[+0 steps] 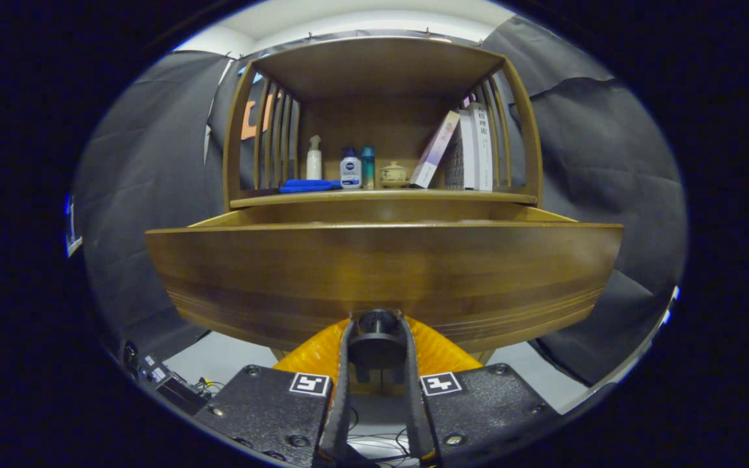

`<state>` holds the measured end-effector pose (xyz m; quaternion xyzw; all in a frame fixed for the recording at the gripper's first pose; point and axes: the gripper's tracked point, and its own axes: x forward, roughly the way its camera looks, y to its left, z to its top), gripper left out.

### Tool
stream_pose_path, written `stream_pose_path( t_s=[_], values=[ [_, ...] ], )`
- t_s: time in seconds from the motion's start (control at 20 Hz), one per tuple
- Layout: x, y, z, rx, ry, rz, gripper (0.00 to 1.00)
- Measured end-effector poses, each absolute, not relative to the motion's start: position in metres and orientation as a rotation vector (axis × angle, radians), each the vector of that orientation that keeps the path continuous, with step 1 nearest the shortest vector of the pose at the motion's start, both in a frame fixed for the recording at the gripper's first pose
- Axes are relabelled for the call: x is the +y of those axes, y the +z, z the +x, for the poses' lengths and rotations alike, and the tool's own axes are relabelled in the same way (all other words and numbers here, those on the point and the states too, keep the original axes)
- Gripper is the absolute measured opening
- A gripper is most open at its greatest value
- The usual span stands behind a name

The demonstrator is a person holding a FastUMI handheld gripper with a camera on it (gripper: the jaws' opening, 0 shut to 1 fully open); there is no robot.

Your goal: Pull open the drawer, take out the items inside it, and place them on the countertop above the cabinet.

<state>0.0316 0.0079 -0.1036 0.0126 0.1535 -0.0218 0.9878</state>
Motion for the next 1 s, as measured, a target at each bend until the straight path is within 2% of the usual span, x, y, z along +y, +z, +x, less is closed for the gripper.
stream_pose_path(
  t_s=[0.6, 0.9, 1.0],
  values=[
    [0.007, -0.105, 0.015, 0.364, -0.016, 0.000, 0.39],
    [-0.014, -0.057, 0.003, 0.301, -0.037, -0.008, 0.75],
    [-0.023, -0.032, 0.001, 0.268, -0.050, -0.013, 0.83]
  ],
)
